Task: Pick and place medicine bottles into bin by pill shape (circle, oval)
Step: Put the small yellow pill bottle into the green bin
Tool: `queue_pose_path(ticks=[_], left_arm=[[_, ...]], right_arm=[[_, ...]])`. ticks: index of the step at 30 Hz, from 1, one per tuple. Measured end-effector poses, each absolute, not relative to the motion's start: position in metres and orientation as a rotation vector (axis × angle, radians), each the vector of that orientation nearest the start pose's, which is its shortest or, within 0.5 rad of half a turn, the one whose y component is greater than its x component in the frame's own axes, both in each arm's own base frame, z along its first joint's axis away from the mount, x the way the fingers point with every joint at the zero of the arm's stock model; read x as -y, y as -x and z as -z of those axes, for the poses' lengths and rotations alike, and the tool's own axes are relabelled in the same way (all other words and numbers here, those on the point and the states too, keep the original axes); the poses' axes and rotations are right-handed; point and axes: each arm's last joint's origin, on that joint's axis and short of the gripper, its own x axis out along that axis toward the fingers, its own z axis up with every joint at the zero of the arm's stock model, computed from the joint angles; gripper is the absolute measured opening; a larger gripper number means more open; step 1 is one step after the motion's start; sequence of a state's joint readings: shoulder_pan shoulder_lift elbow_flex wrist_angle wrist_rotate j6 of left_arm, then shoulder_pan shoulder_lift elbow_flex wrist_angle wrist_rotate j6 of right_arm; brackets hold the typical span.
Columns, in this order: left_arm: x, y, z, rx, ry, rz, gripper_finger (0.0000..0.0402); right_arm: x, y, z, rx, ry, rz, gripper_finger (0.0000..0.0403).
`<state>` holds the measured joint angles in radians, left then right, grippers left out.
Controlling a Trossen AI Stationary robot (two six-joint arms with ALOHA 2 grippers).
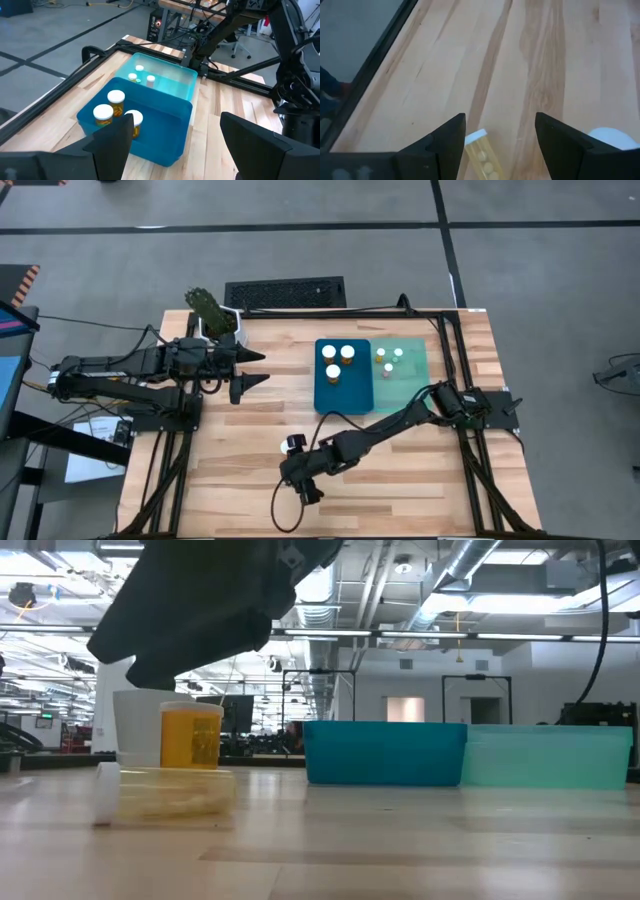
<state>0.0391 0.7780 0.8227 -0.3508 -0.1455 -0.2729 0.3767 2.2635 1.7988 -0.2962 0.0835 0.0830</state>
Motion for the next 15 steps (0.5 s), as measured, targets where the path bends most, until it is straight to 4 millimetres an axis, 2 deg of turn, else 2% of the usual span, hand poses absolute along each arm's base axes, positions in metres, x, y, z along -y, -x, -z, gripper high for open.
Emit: queue_pose_path(ticks=[2, 8, 15], left_arm=[[-0.011, -0.166, -0.331, -0.279, 0.254, -0.224, 0.0291], [-0.011, -0.166, -0.331, -0.279, 0.254, -0.224, 0.0291], [-0.011, -0.166, -0.33, -0.284, 0.253, -0.224, 0.0291]], right_arm=[[-0.184, -0.47, -0.183, -0.755, 0.109, -0.254, 0.0249], [-0.187, -0.473, -0.161, -0.79, 0.101, -0.287, 0.0249], [-0.188, -0.474, -0.161, -0.786, 0.095, -0.285, 0.0249]])
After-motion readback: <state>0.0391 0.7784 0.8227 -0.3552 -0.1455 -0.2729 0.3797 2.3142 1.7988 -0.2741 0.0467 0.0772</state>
